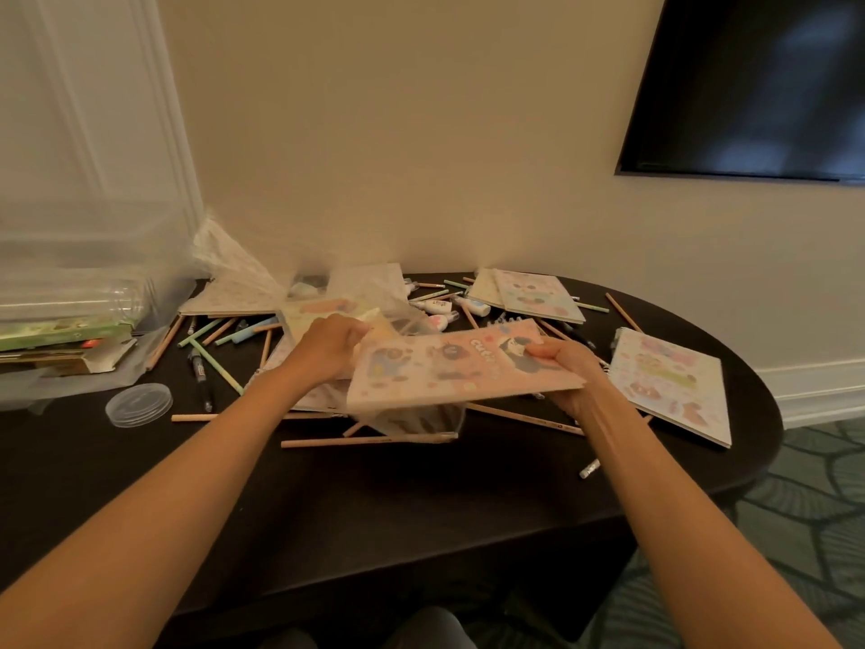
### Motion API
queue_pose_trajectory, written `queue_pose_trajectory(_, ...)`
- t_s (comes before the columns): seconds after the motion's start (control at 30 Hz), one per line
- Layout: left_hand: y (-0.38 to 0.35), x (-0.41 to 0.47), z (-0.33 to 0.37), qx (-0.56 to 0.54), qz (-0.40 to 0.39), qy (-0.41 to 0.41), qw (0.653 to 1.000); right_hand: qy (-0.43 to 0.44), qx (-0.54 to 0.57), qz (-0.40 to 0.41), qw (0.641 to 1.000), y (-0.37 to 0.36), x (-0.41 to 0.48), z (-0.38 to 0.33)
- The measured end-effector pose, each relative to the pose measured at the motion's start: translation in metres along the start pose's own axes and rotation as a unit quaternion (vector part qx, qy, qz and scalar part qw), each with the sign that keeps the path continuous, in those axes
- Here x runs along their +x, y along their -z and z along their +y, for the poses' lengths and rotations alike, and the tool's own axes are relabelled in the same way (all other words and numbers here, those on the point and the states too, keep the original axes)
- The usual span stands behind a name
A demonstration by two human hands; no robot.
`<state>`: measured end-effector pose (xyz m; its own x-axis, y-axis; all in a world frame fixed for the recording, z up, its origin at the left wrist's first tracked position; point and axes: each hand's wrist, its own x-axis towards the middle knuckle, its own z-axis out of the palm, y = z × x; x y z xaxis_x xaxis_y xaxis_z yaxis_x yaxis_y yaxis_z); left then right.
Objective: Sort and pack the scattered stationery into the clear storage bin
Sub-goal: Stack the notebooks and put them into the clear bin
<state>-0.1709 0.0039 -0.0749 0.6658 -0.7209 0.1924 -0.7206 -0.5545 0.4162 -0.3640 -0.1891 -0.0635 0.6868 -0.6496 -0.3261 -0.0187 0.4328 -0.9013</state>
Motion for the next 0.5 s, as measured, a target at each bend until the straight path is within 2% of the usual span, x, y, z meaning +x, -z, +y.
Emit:
queue_pose_trajectory(0.1,0.000,-0.002,0.009,0.059,-0.034,0.019,0.998,0.046,-0.011,0.059,0.997,-0.017,-0.001,0.002)
queue_pose_trajectory(0.23,0.005,-0.009,0.018,0.165,-0.107,0.102,0.975,0.077,-0.019,0.111,0.991,-0.028,-0.003,0.006)
queue_pose_trajectory(0.37,0.006,-0.016,0.023,0.230,-0.123,0.117,0.958,0.061,0.002,0.134,0.989,-0.023,-0.002,0.009)
queue_pose_trajectory(0.5,0.002,-0.015,0.030,0.242,-0.127,0.117,0.955,0.109,0.007,0.160,0.981,-0.027,-0.005,0.015)
